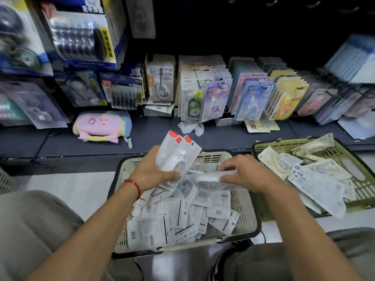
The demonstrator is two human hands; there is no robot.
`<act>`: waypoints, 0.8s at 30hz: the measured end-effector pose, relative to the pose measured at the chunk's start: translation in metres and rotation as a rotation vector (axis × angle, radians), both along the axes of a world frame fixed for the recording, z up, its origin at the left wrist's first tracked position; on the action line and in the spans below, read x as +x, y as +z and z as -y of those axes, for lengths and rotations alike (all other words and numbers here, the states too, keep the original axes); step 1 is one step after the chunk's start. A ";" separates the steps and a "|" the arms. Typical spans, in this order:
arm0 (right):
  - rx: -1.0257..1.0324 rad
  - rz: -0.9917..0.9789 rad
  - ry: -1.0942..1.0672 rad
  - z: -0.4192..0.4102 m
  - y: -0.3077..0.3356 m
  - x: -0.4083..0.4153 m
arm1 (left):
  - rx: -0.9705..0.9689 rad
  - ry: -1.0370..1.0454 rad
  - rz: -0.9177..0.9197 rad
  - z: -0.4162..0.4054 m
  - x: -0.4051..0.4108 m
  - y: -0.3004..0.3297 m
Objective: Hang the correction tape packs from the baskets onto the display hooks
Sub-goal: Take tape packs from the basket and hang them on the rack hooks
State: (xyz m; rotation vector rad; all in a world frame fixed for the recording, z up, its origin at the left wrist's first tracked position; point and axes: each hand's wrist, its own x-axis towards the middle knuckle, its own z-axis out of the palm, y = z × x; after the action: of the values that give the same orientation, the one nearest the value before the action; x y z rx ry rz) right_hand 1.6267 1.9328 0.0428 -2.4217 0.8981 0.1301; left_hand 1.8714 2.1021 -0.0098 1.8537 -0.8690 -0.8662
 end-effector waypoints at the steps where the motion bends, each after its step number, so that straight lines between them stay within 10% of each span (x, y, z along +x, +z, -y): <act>1: 0.007 0.025 0.020 0.002 0.016 0.005 | -0.008 -0.055 0.017 0.003 0.000 0.007; 9: -0.008 0.425 -0.037 0.015 0.083 0.061 | -0.188 -0.202 -0.597 0.017 0.008 0.053; 21: -0.374 0.815 -0.179 0.018 0.134 0.136 | -0.310 -0.101 -0.672 0.061 0.025 0.129; 24: -0.069 0.953 -0.392 0.019 0.139 0.151 | -0.403 -0.011 -0.598 0.072 0.045 0.148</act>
State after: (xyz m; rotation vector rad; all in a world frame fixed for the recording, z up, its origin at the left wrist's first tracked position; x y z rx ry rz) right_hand 1.7780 1.9134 0.1821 -1.9282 0.8617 -1.1054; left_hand 1.9167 2.0306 0.1380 1.1485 -0.6129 -1.0822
